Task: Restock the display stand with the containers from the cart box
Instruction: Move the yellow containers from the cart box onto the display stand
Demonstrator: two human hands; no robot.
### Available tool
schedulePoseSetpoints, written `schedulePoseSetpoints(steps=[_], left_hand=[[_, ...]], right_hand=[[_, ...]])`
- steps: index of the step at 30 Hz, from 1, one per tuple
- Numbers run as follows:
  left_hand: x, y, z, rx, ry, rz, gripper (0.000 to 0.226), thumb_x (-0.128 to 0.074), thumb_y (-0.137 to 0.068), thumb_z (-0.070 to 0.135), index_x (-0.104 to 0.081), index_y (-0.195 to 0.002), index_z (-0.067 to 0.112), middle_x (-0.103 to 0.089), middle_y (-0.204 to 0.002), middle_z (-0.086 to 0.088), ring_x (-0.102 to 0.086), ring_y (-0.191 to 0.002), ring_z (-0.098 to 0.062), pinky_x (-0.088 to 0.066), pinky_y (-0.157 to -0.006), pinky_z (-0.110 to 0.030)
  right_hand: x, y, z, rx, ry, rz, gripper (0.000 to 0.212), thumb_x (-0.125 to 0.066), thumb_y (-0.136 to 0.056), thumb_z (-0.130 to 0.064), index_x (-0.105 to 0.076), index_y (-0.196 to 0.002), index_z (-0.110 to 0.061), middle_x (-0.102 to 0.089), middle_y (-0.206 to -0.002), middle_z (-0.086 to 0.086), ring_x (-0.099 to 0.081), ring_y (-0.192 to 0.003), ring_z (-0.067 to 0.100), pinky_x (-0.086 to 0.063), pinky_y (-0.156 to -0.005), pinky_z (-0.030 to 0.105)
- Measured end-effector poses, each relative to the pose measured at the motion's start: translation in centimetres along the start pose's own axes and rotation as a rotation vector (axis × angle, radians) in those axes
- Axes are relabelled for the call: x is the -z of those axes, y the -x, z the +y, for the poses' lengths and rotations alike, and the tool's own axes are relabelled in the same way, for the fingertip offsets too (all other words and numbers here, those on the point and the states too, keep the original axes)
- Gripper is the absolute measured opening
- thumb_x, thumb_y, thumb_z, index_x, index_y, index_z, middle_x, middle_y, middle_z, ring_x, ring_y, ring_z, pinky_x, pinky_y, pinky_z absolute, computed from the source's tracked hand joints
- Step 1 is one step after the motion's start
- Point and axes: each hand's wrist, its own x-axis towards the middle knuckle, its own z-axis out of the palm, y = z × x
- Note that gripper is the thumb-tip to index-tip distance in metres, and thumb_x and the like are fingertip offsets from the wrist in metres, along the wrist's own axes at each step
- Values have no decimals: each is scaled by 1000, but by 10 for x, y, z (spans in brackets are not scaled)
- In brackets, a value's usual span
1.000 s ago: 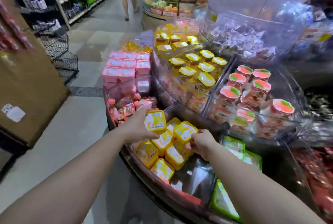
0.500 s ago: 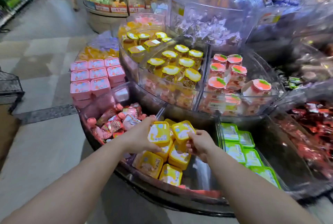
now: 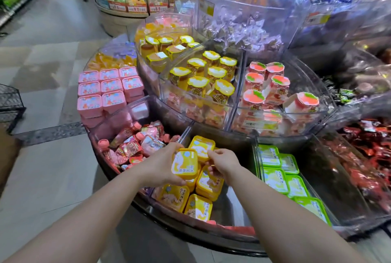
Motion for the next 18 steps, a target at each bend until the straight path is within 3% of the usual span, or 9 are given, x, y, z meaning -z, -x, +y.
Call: schedulePoseSetpoints(steps=[4, 7, 10, 13, 15, 18], left_hand=[[-2, 1, 0, 2, -40, 10, 104, -87, -59, 41, -27, -142, 29, -44, -139, 8, -44, -124, -10, -40, -103, -29], [-4, 1, 3, 17, -40, 18, 104, -87, -59, 41, -26, -143, 29, -42, -142, 6, -43, -127, -11, -40, -104, -29], [-7, -2, 7, 31, -52, 18, 105, -87, -60, 42, -24, -143, 29, -42, -143, 4, -43, -127, -14, -41, -104, -33], [-15, -7, 12, 41, -72, 18, 104, -87, -62, 39, -23, -144, 27, -42, -143, 1, -44, -126, -16, -42, -101, -31], [-22, -10, 16, 42, -81, 56, 105, -87, -61, 39, -24, -144, 25, -40, -145, 0, -43, -128, -17, -42, -98, -28], [-32, -14, 18, 64, -44, 102, 105, -87, -61, 38, -24, -144, 24, -36, -148, 0, -40, -132, -19, -41, -99, -30]], right_hand=[[-11, -2, -6, -13, 26, -38, 32, -56, -95, -21, -54, -121, -2, -64, -80, 13, -55, -52, 18, -52, -52, 31], [-6, 5, -3, -14, 161, 32, 40, -60, -92, -32, -53, -127, -13, -67, -90, 10, -61, -59, 20, -54, -56, 32], [5, 18, -4, 88, 228, 94, 33, -59, -92, -35, -62, -115, -12, -65, -85, 7, -57, -59, 18, -49, -57, 30], [18, 34, -11, 55, 120, -164, 37, -57, -92, -46, -65, -109, -14, -63, -89, 7, -54, -62, 17, -49, -58, 29], [23, 42, -13, 24, 136, -321, 46, -61, -87, -52, -63, -115, -15, -61, -91, 6, -56, -61, 17, -52, -61, 29], [24, 51, -12, 46, 178, -368, 41, -72, -83, -39, -56, -114, -17, -64, -96, 6, -64, -64, 18, -56, -68, 33]])
